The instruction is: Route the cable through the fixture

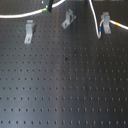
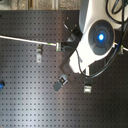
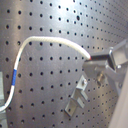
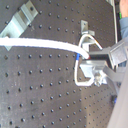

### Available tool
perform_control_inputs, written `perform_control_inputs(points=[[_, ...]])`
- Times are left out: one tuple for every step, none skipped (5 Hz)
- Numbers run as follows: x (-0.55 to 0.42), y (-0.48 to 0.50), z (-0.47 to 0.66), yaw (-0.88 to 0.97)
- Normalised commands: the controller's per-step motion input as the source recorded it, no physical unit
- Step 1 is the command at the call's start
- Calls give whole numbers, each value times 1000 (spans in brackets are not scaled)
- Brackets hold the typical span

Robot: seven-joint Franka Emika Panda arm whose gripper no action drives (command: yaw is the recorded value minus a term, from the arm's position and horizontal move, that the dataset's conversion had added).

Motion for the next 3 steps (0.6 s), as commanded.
perform_control_inputs(points=[[-29,-27,370,-131],[-454,-185,383,-6],[-458,-181,209,-23]])
